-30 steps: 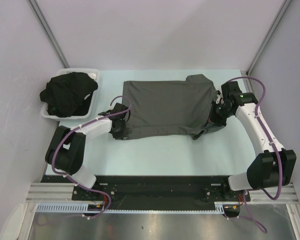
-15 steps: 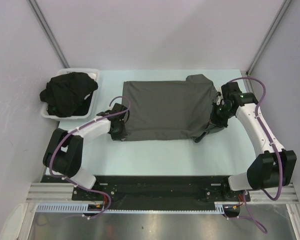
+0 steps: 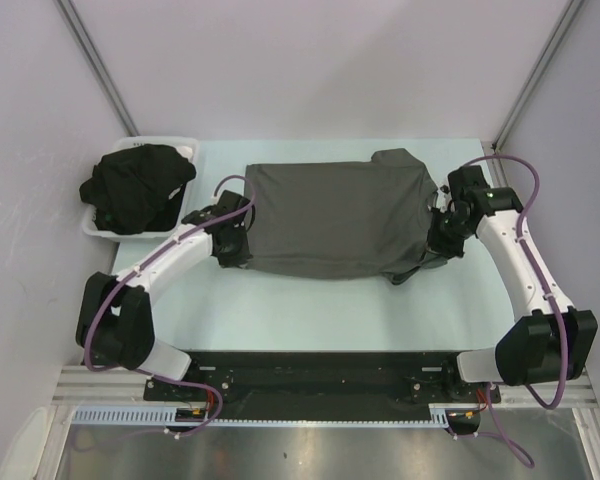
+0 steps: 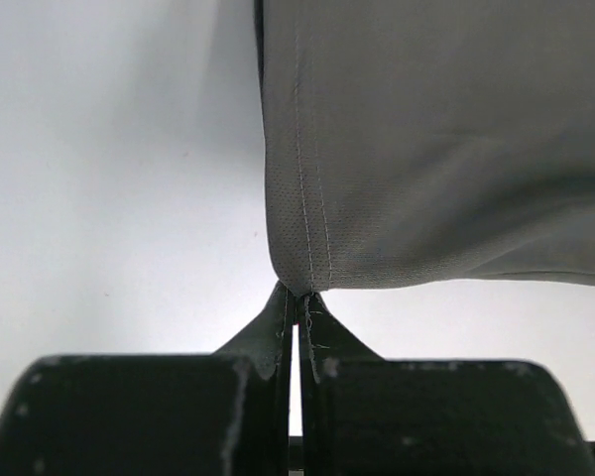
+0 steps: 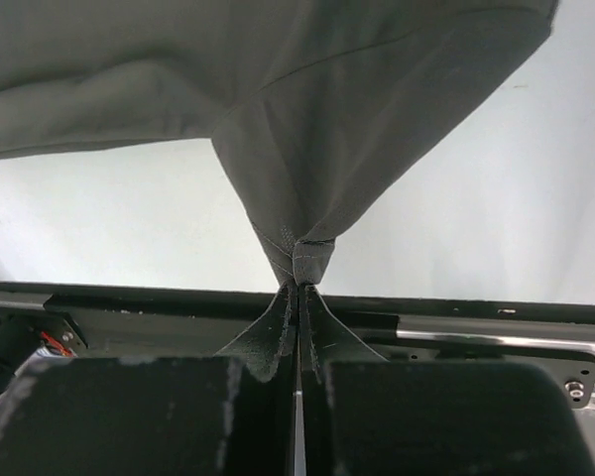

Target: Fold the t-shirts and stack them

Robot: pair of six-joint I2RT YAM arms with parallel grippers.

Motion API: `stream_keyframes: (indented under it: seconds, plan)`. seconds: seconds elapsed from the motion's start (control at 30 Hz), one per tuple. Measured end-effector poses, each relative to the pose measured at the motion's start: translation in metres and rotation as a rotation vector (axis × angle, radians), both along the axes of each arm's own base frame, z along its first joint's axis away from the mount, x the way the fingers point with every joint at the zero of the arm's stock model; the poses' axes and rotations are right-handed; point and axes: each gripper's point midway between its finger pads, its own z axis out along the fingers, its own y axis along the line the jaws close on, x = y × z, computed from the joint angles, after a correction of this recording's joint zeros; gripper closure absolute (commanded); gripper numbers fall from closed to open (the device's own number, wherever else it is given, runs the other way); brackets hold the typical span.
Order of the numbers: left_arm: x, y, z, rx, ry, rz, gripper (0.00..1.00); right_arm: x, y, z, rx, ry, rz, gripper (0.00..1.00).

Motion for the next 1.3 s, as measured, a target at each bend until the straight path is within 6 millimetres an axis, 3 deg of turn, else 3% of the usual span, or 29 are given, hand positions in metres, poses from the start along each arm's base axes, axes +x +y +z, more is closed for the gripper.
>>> stream_keyframes:
  seconds: [0.2,0.4,0.63,0.83,0.97,1.3]
  plan:
    - [0.026,-0.007,0.036,-0.017,-0.092,-0.008,1.0,0.015,-0.018,-0.006,-0.014,-0.01,-0.057,1.0]
    - [0.042,-0.012,0.054,-0.022,-0.141,-0.011,1.0,0.048,-0.043,-0.026,-0.021,-0.016,-0.129,1.0]
    - [0.059,-0.012,0.045,0.008,-0.116,-0.026,1.0,0.109,-0.054,-0.048,-0.023,-0.014,-0.138,1.0]
    - [0.079,-0.012,0.04,0.022,-0.109,-0.029,1.0,0.172,-0.051,-0.037,-0.028,-0.095,-0.096,1.0]
    - [0.092,-0.013,0.041,0.024,-0.118,-0.033,1.0,0.202,-0.049,-0.033,-0.03,-0.139,-0.074,1.0]
    - [0.117,-0.006,0.03,0.033,-0.1,-0.02,1.0,0.233,-0.046,-0.062,-0.031,-0.104,-0.042,1.0]
